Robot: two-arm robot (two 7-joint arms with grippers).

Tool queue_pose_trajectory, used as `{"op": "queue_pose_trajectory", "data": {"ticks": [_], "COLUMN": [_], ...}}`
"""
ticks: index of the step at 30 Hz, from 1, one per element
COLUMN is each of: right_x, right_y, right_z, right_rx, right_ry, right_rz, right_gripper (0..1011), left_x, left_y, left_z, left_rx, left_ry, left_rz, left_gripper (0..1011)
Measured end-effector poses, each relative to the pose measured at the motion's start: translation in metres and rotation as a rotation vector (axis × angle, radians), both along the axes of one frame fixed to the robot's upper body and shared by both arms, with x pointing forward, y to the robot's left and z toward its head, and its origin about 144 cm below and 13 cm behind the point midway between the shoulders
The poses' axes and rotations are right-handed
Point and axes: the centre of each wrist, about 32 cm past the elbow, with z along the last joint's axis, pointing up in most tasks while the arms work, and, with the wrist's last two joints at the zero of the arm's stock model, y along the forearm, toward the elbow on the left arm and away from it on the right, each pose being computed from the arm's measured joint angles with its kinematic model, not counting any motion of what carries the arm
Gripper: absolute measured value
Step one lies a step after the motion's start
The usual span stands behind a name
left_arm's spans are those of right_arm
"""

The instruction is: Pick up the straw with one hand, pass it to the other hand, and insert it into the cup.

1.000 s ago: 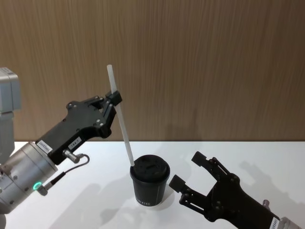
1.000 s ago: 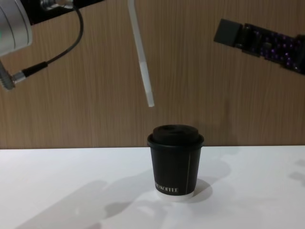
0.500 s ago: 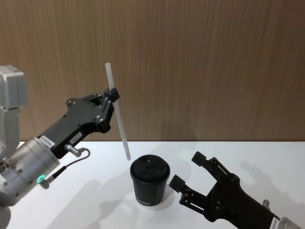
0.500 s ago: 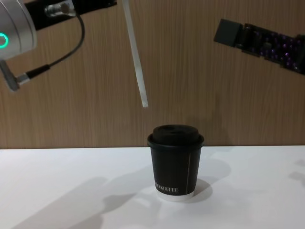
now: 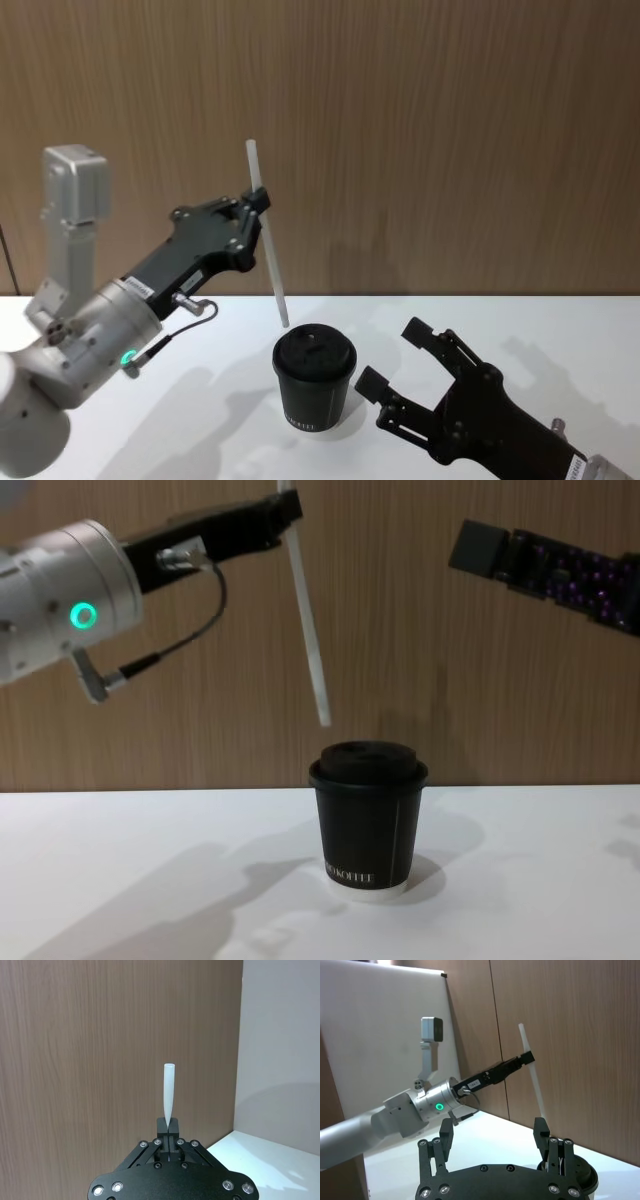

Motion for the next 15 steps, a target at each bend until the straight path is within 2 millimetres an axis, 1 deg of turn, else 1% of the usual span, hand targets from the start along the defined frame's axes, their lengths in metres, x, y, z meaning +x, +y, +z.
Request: {"op": "queue_pose_trajectory", "data": {"ticks": [6, 15], "right_x": [0.000, 0.000], "right_y": [0.000, 0.000], "right_z": [0.000, 0.000], "right_rx": [0.000, 0.000], "right_ry": [0.000, 0.000], "right_rz": [0.000, 0.000], "right_gripper": [1001, 1001], "left_x": [0.011, 0.020], "left_y": [-0.007, -0.014], "left_z": [-0.005, -0.009], "left_rx": [0.010, 0.023], "left_ry": [0.007, 0.017], "left_rz": [-0.008, -0.021], "left_gripper": [4, 5]}}
